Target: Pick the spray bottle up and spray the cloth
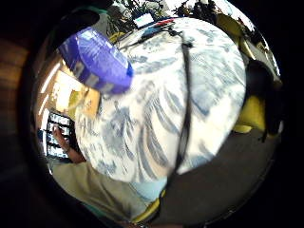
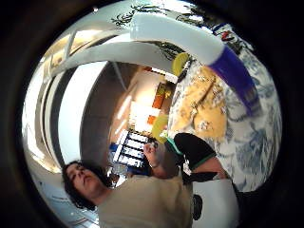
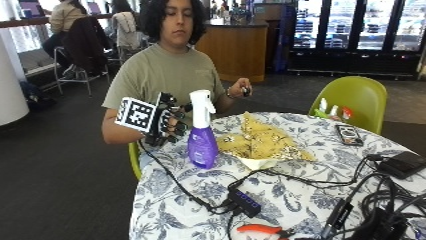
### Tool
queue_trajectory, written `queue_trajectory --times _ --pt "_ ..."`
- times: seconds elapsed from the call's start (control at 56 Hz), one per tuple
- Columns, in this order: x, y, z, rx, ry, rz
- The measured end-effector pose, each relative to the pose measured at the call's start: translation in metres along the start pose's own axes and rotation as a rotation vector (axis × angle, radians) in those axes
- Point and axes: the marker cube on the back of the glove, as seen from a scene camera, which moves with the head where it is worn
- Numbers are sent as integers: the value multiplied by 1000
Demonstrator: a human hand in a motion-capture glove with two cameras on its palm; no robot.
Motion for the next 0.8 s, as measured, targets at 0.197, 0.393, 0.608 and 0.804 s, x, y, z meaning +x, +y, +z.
queue_trajectory --times 0.197,0.393,0.608,0.804 --pt "-4 -55 23 139 -77 28" --pt "-1 -88 37 333 -94 28" --pt "5 -132 52 477 -102 26" --pt "5 -153 65 422 -117 11"
